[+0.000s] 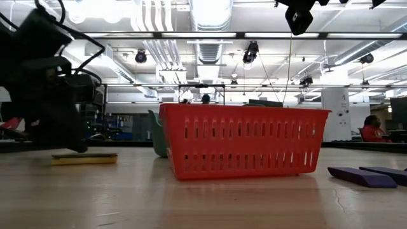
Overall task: Pick & Place School Supplies
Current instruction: Put the yellow crayon box in the green bin
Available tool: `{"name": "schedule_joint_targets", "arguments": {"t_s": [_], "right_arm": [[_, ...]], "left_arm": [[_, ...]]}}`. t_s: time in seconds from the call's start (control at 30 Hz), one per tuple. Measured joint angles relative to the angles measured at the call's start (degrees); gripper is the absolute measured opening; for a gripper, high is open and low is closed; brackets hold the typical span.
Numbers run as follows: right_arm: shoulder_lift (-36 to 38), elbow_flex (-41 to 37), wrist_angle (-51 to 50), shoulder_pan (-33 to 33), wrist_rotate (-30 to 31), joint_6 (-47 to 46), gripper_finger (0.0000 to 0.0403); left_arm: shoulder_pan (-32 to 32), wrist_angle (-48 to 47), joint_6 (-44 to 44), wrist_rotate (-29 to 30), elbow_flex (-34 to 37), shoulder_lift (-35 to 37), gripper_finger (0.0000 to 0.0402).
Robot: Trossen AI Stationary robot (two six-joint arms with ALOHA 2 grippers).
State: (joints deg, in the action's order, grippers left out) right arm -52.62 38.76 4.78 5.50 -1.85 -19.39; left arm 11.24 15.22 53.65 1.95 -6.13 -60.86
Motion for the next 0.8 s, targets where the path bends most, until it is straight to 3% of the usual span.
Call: {"name": "schedule_joint_targets", "arguments": {"t_s": [0.47,0.8], "right_arm": [[-0.02,0.0,0.0,0.0,0.0,0.04,0.0125],[-0.02,0.0,0.0,0.0,0.0,-0.01,0.0125]], "left_arm": [[-17.49,1.16,-10.66,0.39,-0.09,0.39,0.0206],[-19.79,0.6,-9.54,-1.02,-1.42,6.77,0.0207]]}}
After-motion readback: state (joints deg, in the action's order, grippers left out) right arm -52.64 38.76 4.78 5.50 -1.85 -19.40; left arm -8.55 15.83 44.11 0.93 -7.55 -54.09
